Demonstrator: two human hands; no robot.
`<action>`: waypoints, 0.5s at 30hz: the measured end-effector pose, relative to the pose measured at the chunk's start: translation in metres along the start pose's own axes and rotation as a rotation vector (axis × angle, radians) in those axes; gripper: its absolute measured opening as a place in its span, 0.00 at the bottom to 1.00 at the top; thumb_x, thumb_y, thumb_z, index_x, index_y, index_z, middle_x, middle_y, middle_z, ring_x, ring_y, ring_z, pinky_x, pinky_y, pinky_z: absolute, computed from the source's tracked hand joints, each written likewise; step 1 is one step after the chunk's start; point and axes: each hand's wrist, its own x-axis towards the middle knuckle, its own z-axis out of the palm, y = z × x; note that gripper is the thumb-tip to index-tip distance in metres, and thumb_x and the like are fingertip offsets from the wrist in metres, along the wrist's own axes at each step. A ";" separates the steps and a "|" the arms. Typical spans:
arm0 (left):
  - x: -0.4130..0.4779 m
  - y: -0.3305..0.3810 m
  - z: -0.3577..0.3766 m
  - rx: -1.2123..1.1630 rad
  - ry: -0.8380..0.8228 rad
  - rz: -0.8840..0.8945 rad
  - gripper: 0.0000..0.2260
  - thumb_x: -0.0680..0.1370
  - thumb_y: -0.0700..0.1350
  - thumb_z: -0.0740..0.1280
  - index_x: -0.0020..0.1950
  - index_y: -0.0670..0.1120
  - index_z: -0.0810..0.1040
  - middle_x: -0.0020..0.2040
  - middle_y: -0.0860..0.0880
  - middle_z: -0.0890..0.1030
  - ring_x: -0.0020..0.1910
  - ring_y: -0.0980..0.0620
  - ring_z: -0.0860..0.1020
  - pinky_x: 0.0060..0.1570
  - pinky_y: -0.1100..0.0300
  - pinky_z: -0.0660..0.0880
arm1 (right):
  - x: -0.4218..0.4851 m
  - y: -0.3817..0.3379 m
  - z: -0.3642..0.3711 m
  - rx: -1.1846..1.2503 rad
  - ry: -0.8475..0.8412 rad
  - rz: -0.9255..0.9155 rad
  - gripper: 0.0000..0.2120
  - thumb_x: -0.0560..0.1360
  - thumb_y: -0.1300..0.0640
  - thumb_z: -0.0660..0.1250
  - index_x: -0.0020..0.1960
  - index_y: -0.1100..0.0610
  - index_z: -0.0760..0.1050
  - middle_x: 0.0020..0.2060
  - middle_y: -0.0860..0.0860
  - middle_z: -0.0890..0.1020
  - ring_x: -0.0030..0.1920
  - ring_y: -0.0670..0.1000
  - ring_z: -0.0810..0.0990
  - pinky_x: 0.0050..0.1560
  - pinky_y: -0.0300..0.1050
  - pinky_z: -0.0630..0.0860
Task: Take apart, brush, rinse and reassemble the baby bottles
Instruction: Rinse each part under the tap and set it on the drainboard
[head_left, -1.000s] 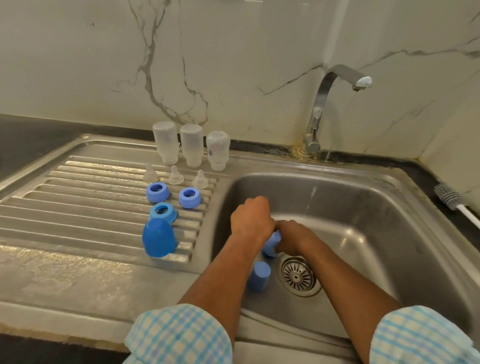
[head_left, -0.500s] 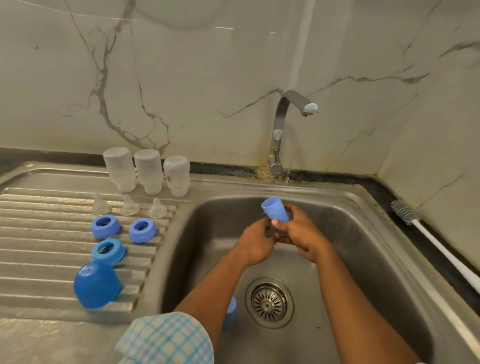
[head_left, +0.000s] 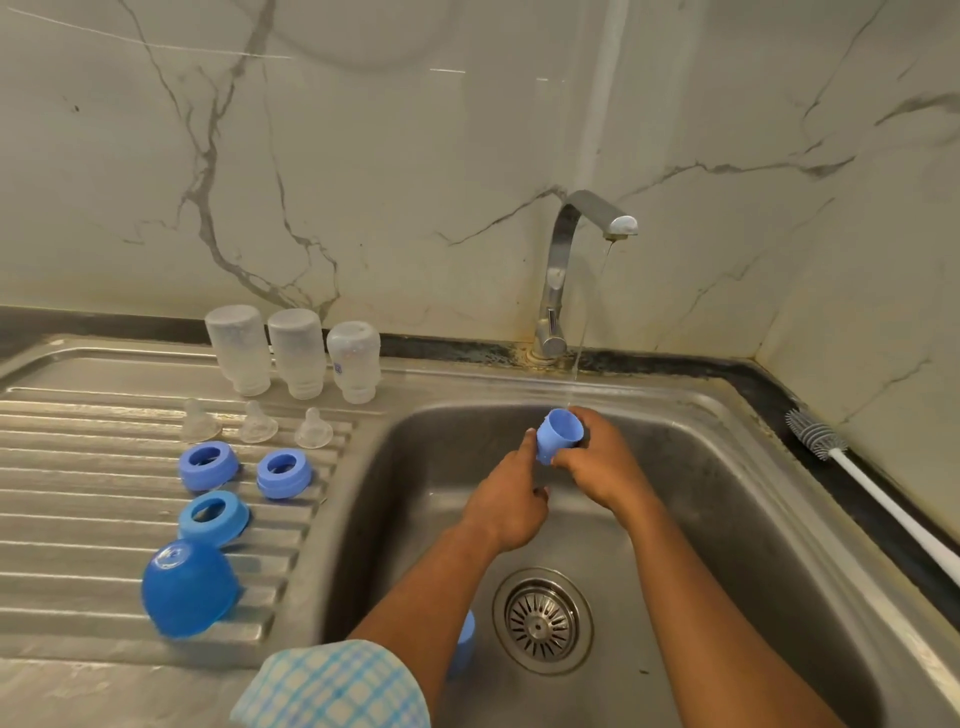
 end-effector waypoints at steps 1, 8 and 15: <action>0.000 -0.001 0.000 0.015 0.003 0.001 0.34 0.80 0.40 0.63 0.82 0.48 0.49 0.77 0.46 0.66 0.74 0.46 0.68 0.71 0.51 0.67 | 0.001 -0.001 0.000 -0.003 -0.003 0.038 0.14 0.72 0.68 0.65 0.54 0.55 0.77 0.47 0.53 0.82 0.44 0.49 0.78 0.42 0.40 0.73; 0.001 -0.005 0.002 0.073 0.016 0.019 0.34 0.81 0.42 0.64 0.82 0.47 0.49 0.77 0.46 0.66 0.73 0.45 0.69 0.70 0.52 0.68 | 0.009 0.001 0.000 0.143 0.050 0.184 0.14 0.76 0.63 0.59 0.52 0.58 0.83 0.47 0.61 0.85 0.46 0.59 0.83 0.46 0.53 0.80; 0.013 0.007 -0.003 0.237 0.234 0.031 0.29 0.80 0.55 0.66 0.79 0.51 0.62 0.71 0.50 0.72 0.65 0.48 0.75 0.59 0.52 0.74 | 0.006 0.001 0.000 -0.015 0.123 0.080 0.09 0.75 0.68 0.64 0.49 0.61 0.82 0.41 0.57 0.84 0.40 0.55 0.84 0.43 0.52 0.84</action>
